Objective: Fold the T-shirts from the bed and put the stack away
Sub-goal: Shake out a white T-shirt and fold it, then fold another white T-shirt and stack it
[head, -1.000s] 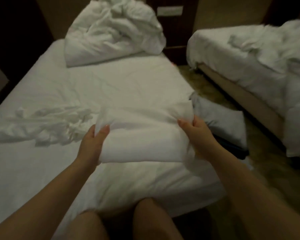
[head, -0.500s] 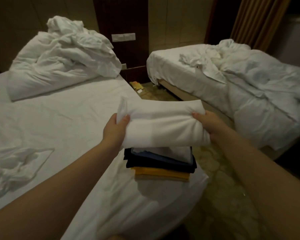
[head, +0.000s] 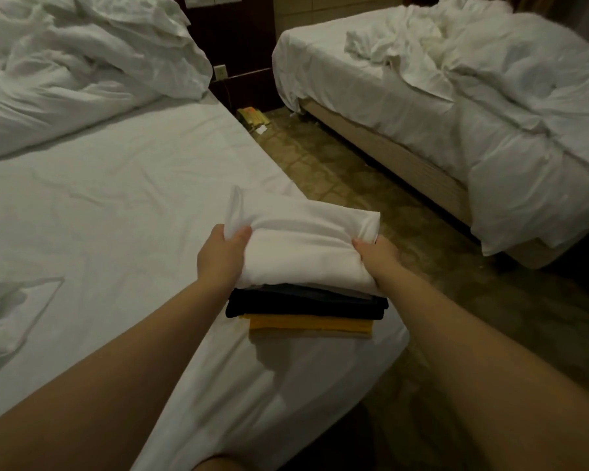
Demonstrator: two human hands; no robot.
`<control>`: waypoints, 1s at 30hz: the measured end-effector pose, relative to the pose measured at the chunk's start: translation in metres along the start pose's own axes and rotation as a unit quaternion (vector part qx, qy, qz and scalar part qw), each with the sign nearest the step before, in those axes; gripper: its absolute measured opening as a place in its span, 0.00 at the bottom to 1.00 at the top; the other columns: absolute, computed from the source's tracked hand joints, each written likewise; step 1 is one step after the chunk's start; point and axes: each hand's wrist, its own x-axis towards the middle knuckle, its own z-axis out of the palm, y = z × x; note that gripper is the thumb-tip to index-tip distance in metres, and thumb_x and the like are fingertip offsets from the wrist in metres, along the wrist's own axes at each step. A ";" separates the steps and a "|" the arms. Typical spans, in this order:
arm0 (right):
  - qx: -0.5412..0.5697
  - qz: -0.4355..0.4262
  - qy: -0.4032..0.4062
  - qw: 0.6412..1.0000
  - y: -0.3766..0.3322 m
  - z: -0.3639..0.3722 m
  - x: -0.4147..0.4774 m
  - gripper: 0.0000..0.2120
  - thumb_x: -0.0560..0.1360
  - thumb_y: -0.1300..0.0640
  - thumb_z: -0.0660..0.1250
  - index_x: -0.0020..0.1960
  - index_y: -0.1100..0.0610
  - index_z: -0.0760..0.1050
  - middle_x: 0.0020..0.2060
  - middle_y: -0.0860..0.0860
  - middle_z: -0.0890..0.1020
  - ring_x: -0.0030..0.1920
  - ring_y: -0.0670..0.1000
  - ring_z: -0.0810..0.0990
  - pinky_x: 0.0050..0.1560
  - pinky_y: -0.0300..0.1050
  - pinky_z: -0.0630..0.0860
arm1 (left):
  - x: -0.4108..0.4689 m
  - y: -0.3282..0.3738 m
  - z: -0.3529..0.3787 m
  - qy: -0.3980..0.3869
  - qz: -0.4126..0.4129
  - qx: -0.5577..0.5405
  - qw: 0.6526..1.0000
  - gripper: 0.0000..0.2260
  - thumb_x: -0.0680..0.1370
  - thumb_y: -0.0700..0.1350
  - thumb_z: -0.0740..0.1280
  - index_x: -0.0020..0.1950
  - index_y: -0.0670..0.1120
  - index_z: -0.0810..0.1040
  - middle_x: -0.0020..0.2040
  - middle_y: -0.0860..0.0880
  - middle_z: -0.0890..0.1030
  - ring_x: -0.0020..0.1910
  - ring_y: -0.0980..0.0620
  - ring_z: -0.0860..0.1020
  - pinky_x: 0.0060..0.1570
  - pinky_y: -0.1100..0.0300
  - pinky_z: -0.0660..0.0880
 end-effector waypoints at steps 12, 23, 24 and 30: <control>-0.282 -0.181 0.124 0.934 -0.046 -0.018 -0.057 0.29 0.78 0.41 0.55 0.72 0.58 0.58 0.69 0.57 0.68 0.67 0.58 0.67 0.65 0.55 0.63 | -0.030 -0.002 -0.046 0.031 0.042 0.018 0.998 0.23 0.80 0.59 0.53 0.68 0.45 0.67 0.58 0.44 0.77 0.57 0.43 0.75 0.54 0.51 0.70; -0.372 -0.392 0.032 0.841 -0.094 0.108 -0.176 0.24 0.80 0.46 0.54 0.74 0.50 0.57 0.68 0.51 0.71 0.67 0.55 0.68 0.71 0.56 0.58 | -0.084 -0.049 -0.171 0.144 0.126 0.123 0.974 0.19 0.81 0.54 0.54 0.67 0.46 0.68 0.46 0.53 0.73 0.49 0.48 0.75 0.54 0.51 0.70; -0.378 -0.399 0.019 0.835 -0.093 0.127 -0.185 0.24 0.80 0.46 0.54 0.74 0.50 0.58 0.67 0.51 0.71 0.67 0.54 0.68 0.71 0.56 0.58 | -0.085 -0.063 -0.186 0.151 0.113 0.134 0.973 0.19 0.81 0.55 0.54 0.66 0.46 0.68 0.46 0.53 0.73 0.50 0.47 0.76 0.56 0.49 0.70; -0.427 -0.426 -0.067 0.795 -0.080 0.249 -0.219 0.23 0.80 0.47 0.54 0.74 0.51 0.58 0.66 0.51 0.73 0.66 0.55 0.69 0.71 0.55 0.55 | -0.082 -0.163 -0.261 0.206 0.034 0.202 0.957 0.19 0.80 0.55 0.54 0.66 0.47 0.69 0.52 0.48 0.80 0.52 0.45 0.77 0.54 0.49 0.72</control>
